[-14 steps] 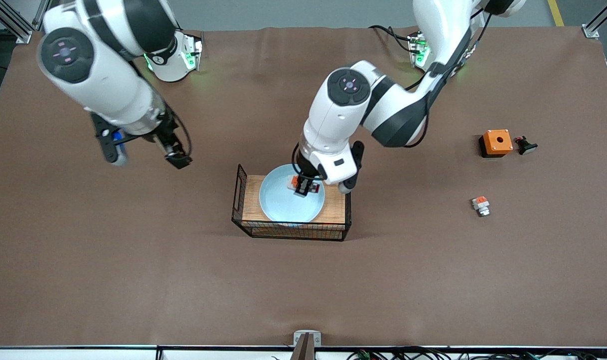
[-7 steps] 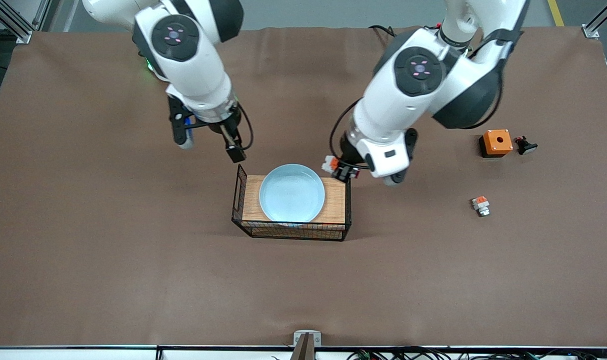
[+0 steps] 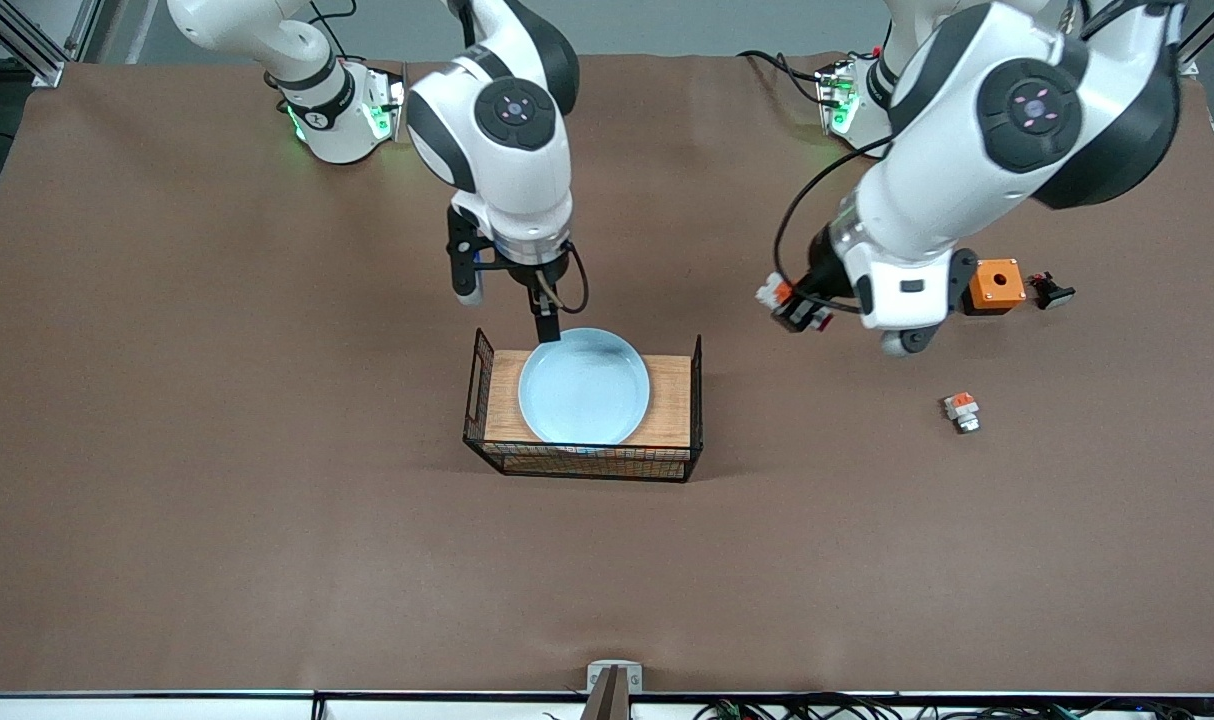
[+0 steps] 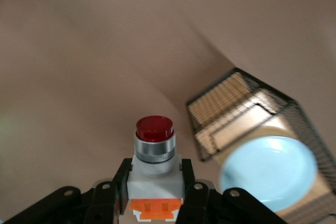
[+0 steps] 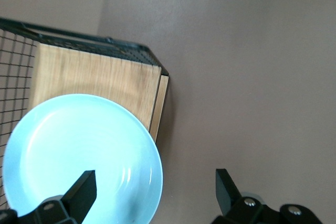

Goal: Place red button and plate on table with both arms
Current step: 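Lift the red button with the left gripper while the right gripper reaches the plate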

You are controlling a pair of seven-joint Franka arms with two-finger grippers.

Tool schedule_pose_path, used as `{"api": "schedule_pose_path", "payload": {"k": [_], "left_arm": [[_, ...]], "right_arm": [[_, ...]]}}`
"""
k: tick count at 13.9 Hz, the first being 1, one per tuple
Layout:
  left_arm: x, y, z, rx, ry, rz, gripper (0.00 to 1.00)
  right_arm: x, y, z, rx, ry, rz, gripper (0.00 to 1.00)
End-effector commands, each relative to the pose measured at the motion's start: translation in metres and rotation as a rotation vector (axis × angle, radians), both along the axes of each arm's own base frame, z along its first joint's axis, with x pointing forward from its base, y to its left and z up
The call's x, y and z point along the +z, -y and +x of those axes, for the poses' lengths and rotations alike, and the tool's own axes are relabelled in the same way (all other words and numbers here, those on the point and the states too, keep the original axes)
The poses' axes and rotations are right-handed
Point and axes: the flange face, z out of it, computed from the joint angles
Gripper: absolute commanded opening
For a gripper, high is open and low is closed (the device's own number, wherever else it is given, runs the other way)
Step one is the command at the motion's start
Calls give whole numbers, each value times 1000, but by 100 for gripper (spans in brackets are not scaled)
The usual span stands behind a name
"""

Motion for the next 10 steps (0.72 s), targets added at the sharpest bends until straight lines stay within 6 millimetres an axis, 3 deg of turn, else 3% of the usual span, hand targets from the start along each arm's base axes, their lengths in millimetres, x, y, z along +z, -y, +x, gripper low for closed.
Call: {"api": "schedule_pose_path", "payload": {"k": [1, 7, 8, 10], "left_arm": [[-1, -47, -26, -141, -46, 4, 31], [-13, -136, -29, -401, -93, -32, 32], [-16, -149, -31, -449, -91, -36, 38], [-18, -164, -29, -511, -81, -32, 31]], "right_arm": [[-19, -14, 0, -27, 22, -22, 99], [-49, -28, 3, -60, 35, -18, 98], [-53, -34, 0, -53, 33, -21, 98], [-63, -40, -2, -53, 28, -28, 97]]}}
